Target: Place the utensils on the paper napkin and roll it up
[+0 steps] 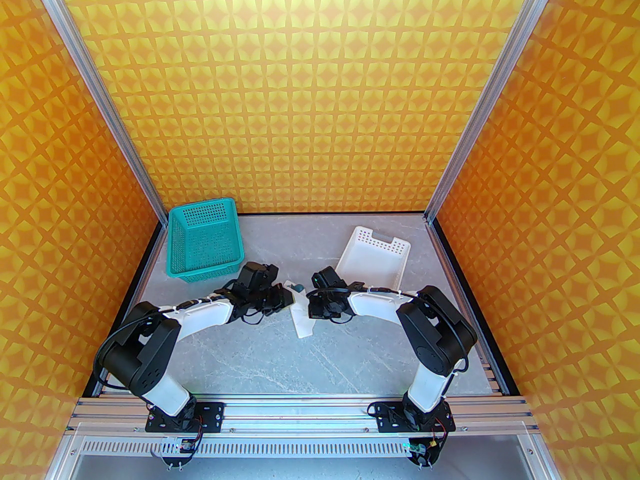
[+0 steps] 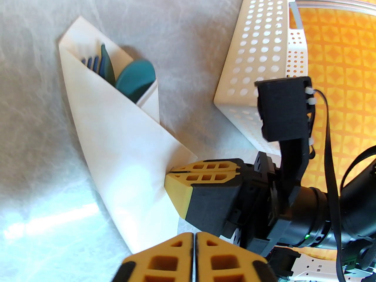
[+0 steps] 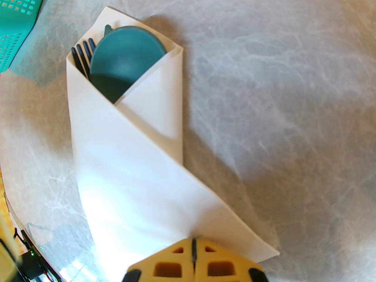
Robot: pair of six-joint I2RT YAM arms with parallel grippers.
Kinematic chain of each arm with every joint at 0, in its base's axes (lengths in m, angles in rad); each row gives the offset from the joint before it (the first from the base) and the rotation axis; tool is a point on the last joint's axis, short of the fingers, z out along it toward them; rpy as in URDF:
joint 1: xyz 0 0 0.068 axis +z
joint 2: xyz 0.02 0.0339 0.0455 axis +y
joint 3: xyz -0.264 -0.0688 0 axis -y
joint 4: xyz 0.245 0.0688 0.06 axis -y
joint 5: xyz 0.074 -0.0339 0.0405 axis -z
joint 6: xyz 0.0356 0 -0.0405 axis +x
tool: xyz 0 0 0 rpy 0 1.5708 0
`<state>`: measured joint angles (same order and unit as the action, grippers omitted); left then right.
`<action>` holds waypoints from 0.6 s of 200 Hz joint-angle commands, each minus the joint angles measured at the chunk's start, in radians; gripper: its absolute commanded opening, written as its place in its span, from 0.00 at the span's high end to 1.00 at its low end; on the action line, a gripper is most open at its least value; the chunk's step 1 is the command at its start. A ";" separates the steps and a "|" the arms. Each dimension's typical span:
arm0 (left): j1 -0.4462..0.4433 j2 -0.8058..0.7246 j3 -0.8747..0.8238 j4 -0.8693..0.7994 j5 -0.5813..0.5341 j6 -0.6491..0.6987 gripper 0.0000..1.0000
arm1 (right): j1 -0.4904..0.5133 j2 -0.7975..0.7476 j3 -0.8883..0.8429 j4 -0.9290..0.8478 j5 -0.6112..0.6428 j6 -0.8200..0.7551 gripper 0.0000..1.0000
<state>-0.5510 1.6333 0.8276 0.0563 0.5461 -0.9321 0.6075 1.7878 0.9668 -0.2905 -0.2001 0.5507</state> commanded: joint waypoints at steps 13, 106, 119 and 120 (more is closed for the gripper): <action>-0.011 0.024 -0.038 0.013 0.016 -0.002 1.00 | -0.005 0.047 -0.011 -0.150 0.101 -0.035 1.00; -0.004 0.100 -0.089 0.143 0.001 -0.062 0.70 | -0.002 0.051 -0.036 -0.136 0.065 -0.040 1.00; -0.006 0.119 -0.079 0.148 0.003 -0.065 0.67 | -0.002 0.051 -0.039 -0.134 0.065 -0.038 1.00; -0.007 0.121 -0.079 0.148 0.004 -0.065 0.67 | -0.002 0.050 -0.039 -0.134 0.065 -0.038 1.00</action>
<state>-0.5571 1.7161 0.7258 0.1562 0.5381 -0.9836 0.6075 1.7878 0.9760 -0.3153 -0.1802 0.5282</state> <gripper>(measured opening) 0.312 0.045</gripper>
